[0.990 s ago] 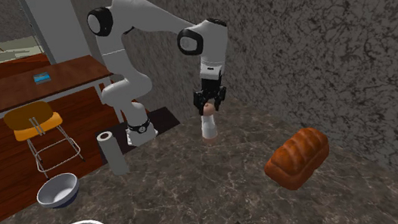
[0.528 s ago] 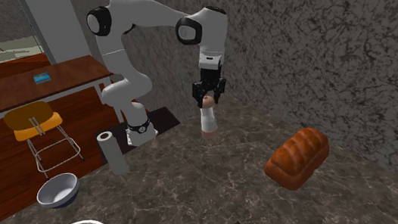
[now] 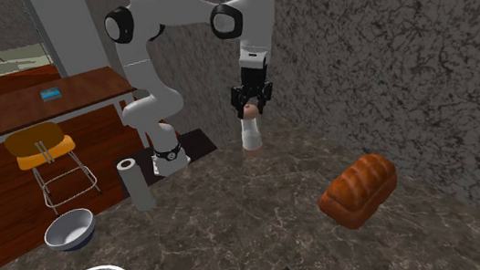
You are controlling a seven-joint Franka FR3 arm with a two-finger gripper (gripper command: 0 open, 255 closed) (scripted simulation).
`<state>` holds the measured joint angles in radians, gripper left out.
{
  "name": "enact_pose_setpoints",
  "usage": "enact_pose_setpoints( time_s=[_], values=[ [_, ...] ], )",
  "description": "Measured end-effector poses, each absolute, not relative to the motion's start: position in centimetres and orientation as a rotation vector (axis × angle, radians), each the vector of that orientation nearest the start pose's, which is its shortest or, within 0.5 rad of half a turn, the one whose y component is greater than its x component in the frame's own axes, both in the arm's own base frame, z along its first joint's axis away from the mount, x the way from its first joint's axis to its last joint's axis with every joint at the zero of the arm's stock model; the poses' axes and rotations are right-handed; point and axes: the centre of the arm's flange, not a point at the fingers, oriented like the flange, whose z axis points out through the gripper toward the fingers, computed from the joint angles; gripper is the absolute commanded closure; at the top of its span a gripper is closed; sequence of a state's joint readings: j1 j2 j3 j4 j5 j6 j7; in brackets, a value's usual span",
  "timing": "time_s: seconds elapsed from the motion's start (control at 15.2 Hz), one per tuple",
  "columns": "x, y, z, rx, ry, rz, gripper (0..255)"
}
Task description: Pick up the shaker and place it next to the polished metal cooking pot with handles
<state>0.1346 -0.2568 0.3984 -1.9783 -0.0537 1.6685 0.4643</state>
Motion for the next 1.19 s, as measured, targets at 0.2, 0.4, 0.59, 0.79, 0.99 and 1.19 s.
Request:
enact_pose_setpoints(
  time_s=[0.2, 0.4, 0.59, 0.79, 0.99, 1.19],
  values=[
    [40.6, 25.2, 58.0, -3.308, -0.100, -0.013, 255],
    [40.6, 25.3, 59.5, -3.308, -0.100, -0.013, 255],
    [40.7, 25.2, 61.1, -3.308, -0.100, -0.013, 255],
    [40.7, 25.2, 62.6, -3.308, -0.100, -0.013, 255],
    [40.7, 25.2, 64.2, -3.308, -0.100, -0.013, 255],
    [40.9, 24.5, 65.4, -3.309, -0.099, -0.013, 255]
  ],
)
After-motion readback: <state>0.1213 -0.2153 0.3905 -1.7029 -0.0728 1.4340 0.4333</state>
